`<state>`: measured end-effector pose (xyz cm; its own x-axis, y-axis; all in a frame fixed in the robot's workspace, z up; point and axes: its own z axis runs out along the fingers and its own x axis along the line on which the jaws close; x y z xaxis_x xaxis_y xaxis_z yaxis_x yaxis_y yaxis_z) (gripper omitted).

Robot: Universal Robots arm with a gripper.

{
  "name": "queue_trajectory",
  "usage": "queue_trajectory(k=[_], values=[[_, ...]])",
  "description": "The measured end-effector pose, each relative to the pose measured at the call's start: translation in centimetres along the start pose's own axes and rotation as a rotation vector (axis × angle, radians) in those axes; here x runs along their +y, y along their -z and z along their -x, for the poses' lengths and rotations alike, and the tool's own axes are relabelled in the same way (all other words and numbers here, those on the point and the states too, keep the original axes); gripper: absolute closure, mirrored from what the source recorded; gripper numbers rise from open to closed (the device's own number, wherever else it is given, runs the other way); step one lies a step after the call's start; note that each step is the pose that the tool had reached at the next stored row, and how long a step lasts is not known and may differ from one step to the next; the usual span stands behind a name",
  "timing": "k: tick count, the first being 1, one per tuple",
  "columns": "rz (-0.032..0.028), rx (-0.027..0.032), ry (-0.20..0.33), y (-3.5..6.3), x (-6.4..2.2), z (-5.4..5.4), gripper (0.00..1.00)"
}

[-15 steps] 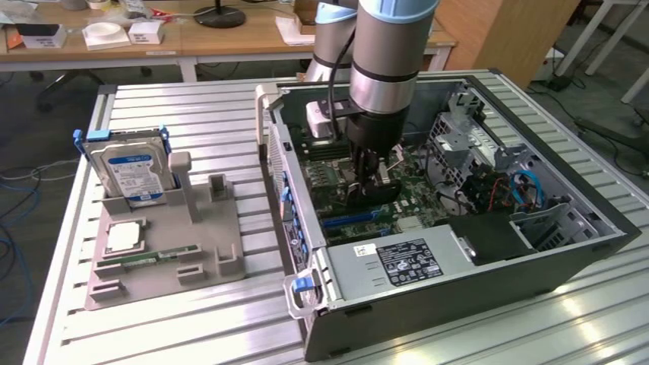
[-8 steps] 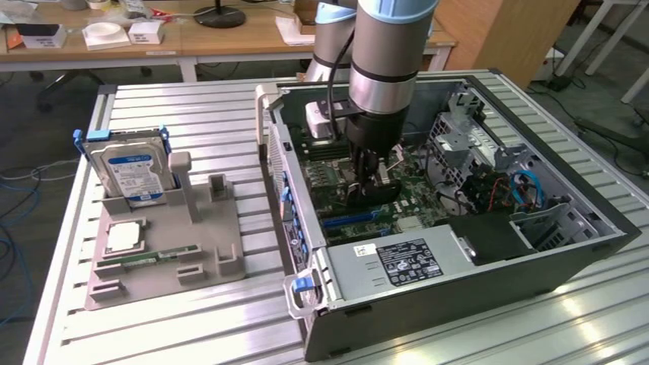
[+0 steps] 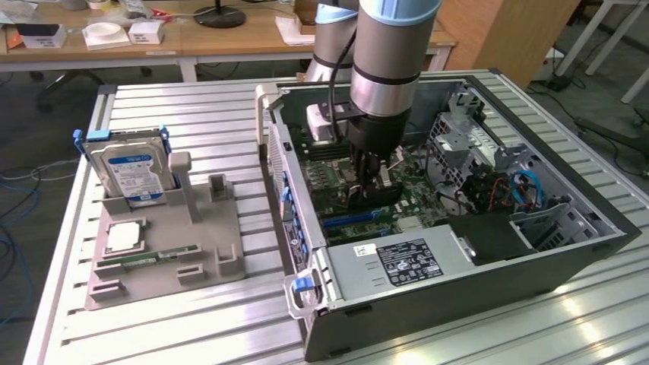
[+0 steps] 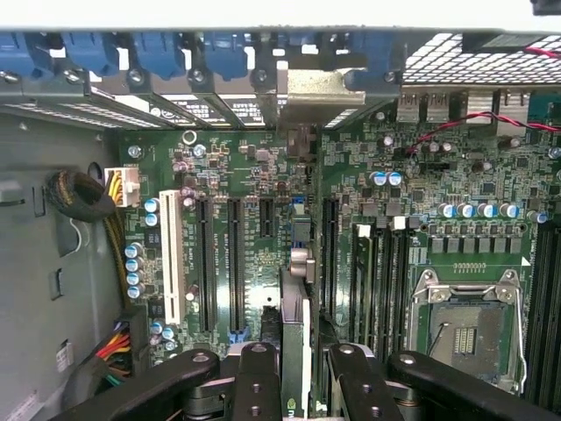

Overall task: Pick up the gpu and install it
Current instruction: 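Insert the gpu into the slot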

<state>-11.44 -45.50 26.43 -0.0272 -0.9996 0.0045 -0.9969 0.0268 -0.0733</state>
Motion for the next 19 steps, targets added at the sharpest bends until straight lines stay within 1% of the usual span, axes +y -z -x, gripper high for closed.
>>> queue_trajectory(k=[19], values=[[-0.0067, -0.0004, 0.0, -0.06, 0.69, -0.17, 0.74]])
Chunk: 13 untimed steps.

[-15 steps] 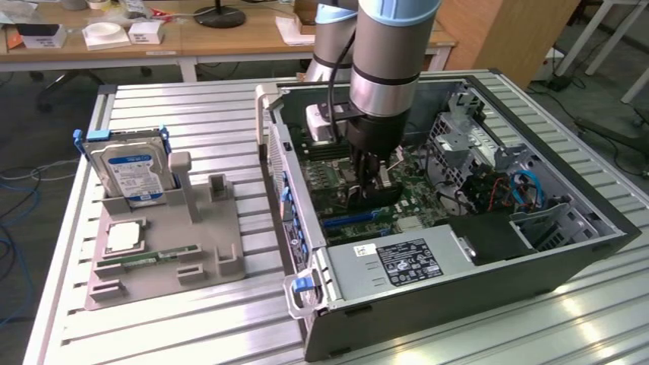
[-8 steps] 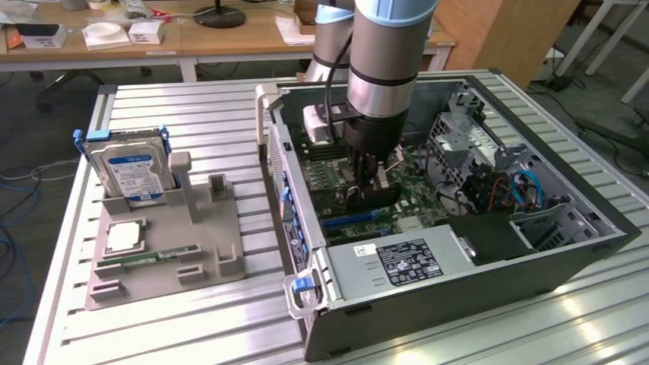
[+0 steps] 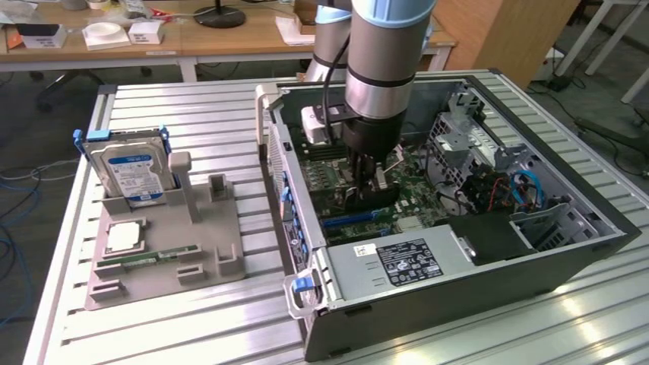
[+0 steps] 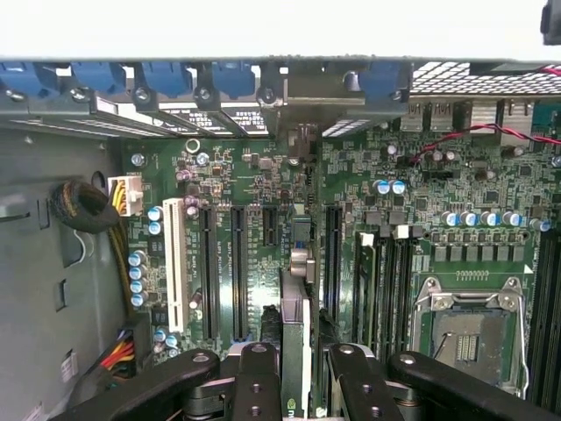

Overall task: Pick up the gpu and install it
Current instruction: 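Insert the gpu into the slot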

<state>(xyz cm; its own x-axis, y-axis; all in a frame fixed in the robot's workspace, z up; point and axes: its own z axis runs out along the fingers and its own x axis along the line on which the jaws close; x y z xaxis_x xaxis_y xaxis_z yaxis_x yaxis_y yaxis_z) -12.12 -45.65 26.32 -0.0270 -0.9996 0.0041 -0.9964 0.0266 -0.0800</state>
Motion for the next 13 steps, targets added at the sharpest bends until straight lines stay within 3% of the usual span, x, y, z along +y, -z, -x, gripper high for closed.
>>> queue_trajectory(k=[13], values=[[-0.0007, 0.0001, 0.0, -0.85, 0.38, -0.01, 0.74]])
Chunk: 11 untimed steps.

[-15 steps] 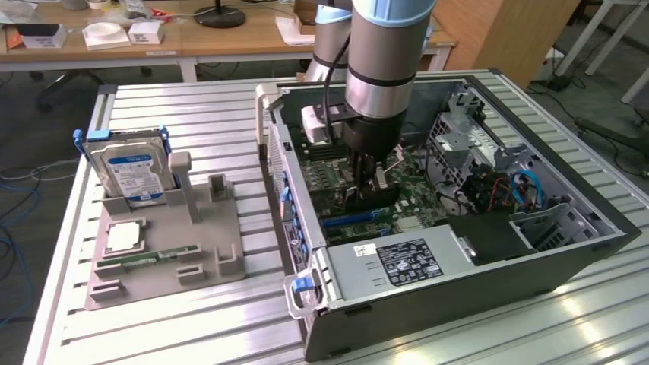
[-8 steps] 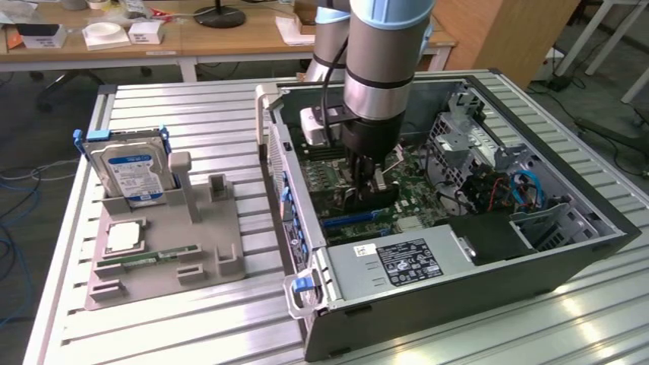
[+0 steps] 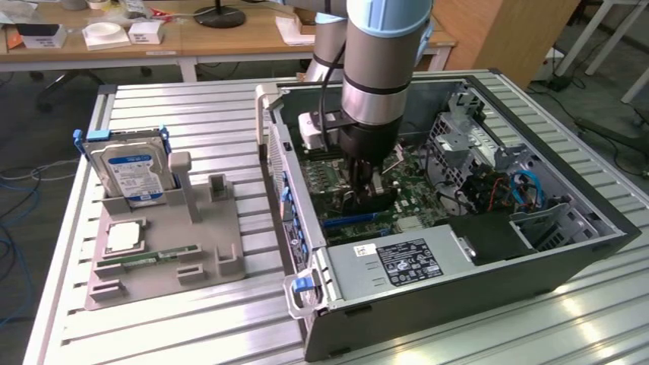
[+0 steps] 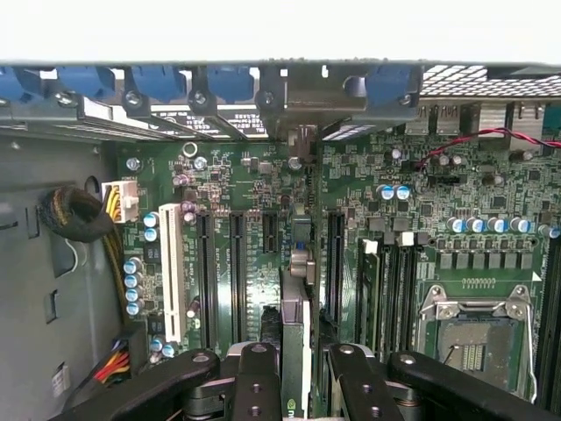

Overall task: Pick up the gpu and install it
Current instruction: 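Insert the gpu into the slot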

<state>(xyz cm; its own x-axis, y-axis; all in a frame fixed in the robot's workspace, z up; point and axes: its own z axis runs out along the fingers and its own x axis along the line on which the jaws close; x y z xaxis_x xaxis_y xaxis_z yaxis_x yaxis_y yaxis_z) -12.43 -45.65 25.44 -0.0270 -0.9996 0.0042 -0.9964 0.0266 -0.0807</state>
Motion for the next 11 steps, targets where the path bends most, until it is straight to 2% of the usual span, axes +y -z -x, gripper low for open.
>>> queue_trajectory(k=[3, 8, 11], values=[[-0.0013, 0.0001, 0.0, -0.05, 0.01, 0.0, 0.74], [-0.01, -0.0003, 0.0, -0.06, 0.0, 0.0, 0.74], [-0.0119, -0.0003, 0.0, -0.08, 0.02, 0.0, 0.74]])
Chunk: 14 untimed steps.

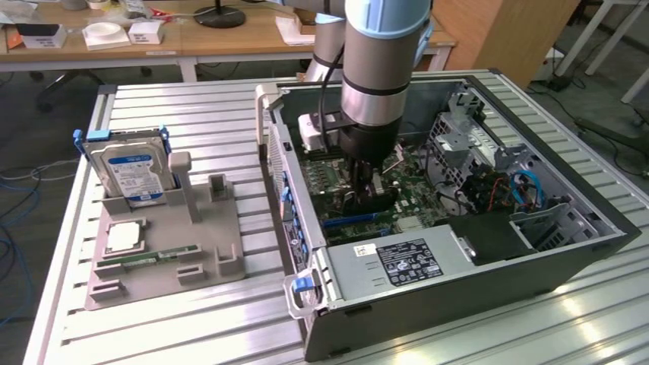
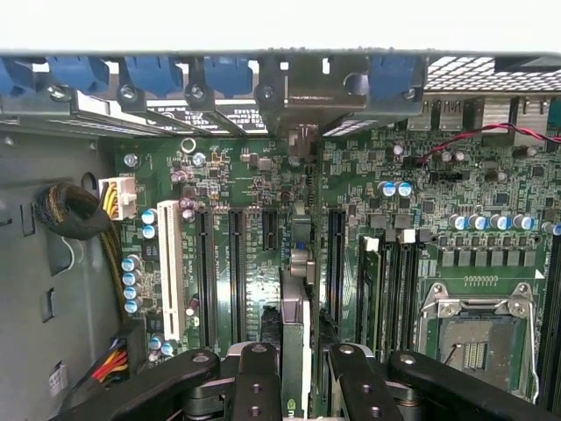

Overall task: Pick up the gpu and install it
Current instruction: 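Insert the gpu into the slot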

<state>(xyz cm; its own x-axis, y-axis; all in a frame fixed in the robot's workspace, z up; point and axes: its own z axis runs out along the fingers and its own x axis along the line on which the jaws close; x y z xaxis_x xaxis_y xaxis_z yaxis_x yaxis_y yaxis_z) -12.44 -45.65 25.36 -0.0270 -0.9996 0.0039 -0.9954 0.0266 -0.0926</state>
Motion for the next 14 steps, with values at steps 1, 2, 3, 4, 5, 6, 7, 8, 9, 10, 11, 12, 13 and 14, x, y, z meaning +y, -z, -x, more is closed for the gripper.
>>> queue_trajectory(k=[1, 2, 3, 4, 5, 6, 7, 8, 9, 10, 11, 12, 13, 14], values=[[-0.0003, 0.0, 0.0, -0.01, 0.01, 0.0, 0.74], [-0.0006, -0.0001, 0.0, -0.02, 0.02, 0.0, 0.74], [-0.0008, 0.0, 0.0, -0.03, 0.03, 0.0, 0.74], [-0.0009, 0.0, 0.0, -0.05, 0.04, -0.01, 0.74], [-0.0009, 0.0, 0.0, -0.09, 0.05, 0.0, 0.74], [-0.001, -0.0001, 0.0, -0.12, 0.06, 0.0, 0.74], [-0.001, 0.0, 0.0, -0.16, 0.07, 0.0, 0.74], [-0.001, 0.0, 0.0, -0.19, 0.08, 0.0, 0.74], [-0.001, 0.0, 0.0, -0.23, 0.09, 0.0, 0.74], [-0.0011, -0.0001, 0.0, -0.27, 0.1, 0.0, 0.74], [-0.0011, -0.0001, 0.0, -0.32, 0.11, 0.0, 0.74], [-0.0011, -0.0001, 0.0, -0.37, 0.12, 0.0, 0.74], [-0.0011, -0.0001, 0.0, -0.42, 0.13, 0.0, 0.74], [-0.0011, -0.0001, 0.0, -0.47, 0.14, 0.0, 0.74]])
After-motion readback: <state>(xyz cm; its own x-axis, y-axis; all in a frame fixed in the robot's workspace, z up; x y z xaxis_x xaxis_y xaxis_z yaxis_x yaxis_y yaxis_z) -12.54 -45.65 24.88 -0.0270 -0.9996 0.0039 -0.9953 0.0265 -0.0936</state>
